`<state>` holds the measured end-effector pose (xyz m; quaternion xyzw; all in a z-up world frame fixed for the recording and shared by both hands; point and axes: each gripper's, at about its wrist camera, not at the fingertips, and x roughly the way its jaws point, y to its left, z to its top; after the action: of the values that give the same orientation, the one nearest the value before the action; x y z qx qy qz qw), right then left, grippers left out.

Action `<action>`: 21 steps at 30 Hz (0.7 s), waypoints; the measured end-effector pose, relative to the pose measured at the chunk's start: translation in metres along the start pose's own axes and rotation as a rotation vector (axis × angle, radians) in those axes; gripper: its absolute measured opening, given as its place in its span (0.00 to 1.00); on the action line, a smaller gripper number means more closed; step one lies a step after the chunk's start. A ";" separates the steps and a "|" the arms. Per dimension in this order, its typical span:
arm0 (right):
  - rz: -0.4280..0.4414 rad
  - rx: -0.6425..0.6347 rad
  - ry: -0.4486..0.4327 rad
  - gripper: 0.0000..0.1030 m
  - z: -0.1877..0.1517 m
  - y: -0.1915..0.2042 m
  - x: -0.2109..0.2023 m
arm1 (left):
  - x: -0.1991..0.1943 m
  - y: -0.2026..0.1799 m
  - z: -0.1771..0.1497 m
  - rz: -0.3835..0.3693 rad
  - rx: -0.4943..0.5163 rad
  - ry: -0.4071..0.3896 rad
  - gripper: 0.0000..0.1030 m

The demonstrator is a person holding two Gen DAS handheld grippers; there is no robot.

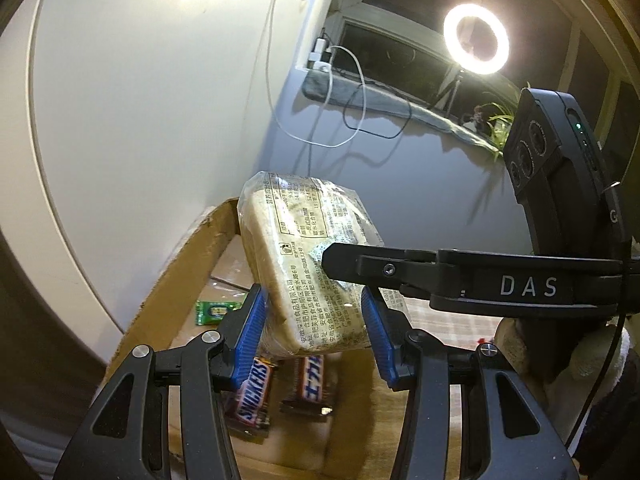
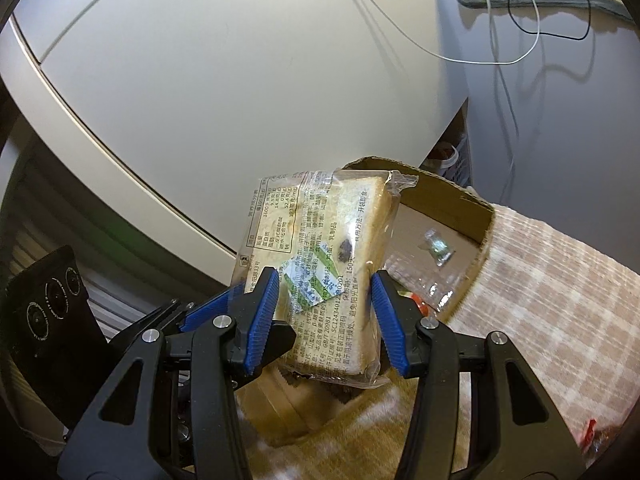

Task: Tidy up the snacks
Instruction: 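Lift the bread block with both tools and lower it into the box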

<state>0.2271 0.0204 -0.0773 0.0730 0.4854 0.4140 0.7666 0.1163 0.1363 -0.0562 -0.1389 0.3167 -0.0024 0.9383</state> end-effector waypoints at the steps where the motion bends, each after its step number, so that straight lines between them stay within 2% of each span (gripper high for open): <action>1: -0.001 0.000 0.004 0.50 0.002 0.000 0.003 | 0.002 0.002 0.000 0.004 -0.002 0.003 0.45; 12: -0.010 0.000 0.031 0.50 0.007 -0.008 0.020 | 0.018 0.009 0.004 0.026 -0.012 0.023 0.46; 21: -0.050 -0.026 0.033 0.50 0.003 0.005 0.013 | 0.025 0.008 0.006 0.045 -0.006 0.029 0.46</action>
<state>0.2296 0.0335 -0.0821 0.0438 0.4942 0.4023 0.7694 0.1390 0.1431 -0.0685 -0.1346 0.3332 0.0178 0.9330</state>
